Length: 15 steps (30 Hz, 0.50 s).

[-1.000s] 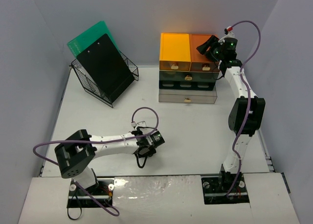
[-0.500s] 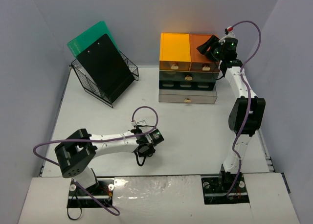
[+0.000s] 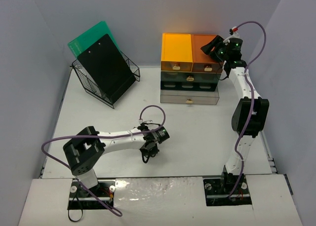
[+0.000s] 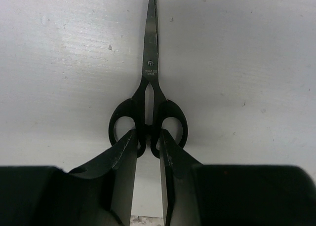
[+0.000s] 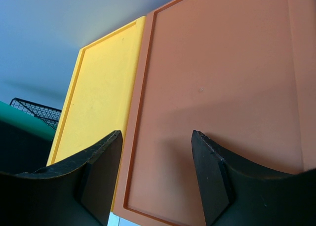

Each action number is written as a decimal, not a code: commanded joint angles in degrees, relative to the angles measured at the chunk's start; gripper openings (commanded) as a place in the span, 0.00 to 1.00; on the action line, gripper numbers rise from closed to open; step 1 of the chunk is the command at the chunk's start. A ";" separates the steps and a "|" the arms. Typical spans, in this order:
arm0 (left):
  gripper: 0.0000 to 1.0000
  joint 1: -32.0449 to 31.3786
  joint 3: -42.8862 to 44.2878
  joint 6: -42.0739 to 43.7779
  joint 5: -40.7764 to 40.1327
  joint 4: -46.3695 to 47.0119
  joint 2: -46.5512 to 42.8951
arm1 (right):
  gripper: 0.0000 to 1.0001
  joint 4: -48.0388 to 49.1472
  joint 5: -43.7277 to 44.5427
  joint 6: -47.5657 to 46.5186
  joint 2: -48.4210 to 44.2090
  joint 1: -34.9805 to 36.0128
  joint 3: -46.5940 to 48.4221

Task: Organize the desk

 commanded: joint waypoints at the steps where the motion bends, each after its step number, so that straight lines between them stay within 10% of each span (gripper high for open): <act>1: 0.14 0.04 -2.88 0.53 5.42 1.99 5.40 | 0.56 -20.34 0.76 1.22 5.77 -1.94 -5.55; 15: 0.00 -1.43 2.56 3.07 -0.26 -4.23 4.59 | 0.56 -20.14 0.56 1.13 5.34 -2.06 -6.37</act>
